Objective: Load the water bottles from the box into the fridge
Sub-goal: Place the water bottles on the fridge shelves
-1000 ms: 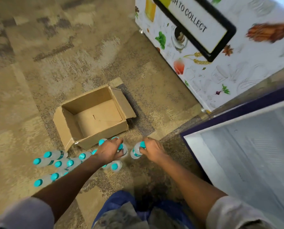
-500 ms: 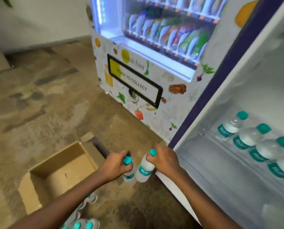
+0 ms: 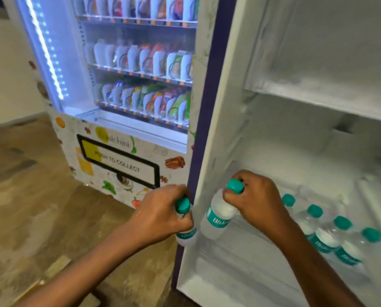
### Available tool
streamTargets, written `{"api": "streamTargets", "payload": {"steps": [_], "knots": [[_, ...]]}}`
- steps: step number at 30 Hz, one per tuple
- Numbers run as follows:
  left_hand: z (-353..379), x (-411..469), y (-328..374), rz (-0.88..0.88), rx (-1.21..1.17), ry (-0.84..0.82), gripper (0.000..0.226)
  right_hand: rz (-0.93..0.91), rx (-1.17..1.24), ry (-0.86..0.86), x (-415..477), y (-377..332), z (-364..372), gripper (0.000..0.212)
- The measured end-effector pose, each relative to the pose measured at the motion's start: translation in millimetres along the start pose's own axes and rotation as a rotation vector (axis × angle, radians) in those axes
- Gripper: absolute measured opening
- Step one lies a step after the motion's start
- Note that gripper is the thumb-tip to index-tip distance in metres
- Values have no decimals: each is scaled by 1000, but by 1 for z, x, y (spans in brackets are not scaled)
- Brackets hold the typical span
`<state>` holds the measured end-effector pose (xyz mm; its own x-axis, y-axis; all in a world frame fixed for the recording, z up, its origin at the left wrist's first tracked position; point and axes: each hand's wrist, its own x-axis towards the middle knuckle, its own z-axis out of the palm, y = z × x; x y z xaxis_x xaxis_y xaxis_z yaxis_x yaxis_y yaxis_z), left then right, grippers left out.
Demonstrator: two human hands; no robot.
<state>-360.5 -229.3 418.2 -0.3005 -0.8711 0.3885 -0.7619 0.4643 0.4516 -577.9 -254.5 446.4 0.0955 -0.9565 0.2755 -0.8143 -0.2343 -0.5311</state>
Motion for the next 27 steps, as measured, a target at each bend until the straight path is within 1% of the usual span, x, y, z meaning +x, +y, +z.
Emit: {"api": "streamTargets", "payload": {"steps": [4, 6, 9, 11, 15, 19, 23, 27], "knots": [[-11, 42, 43, 131, 94, -3, 34, 4, -49, 148, 12, 1, -49, 25], [-15, 63, 61, 172, 153, 35, 32, 7, -66, 210, 20, 7, -65, 24], [-18, 95, 83, 207, 212, 100, 32, 11, -109, 303, 34, 20, -81, 27], [-17, 116, 93, 201, 262, 105, 32, 27, -145, 345, 44, 29, -89, 31], [-5, 150, 105, 264, 326, 86, 28, 55, -204, 377, 61, 47, -96, 34], [11, 179, 108, 216, 377, 20, 28, 95, -216, 418, 73, 63, -97, 34], [32, 204, 106, 192, 431, -47, 29, 144, -262, 364, 86, 78, -91, 34], [52, 228, 103, 161, 458, -157, 32, 190, -260, 308, 98, 94, -74, 34]]}}
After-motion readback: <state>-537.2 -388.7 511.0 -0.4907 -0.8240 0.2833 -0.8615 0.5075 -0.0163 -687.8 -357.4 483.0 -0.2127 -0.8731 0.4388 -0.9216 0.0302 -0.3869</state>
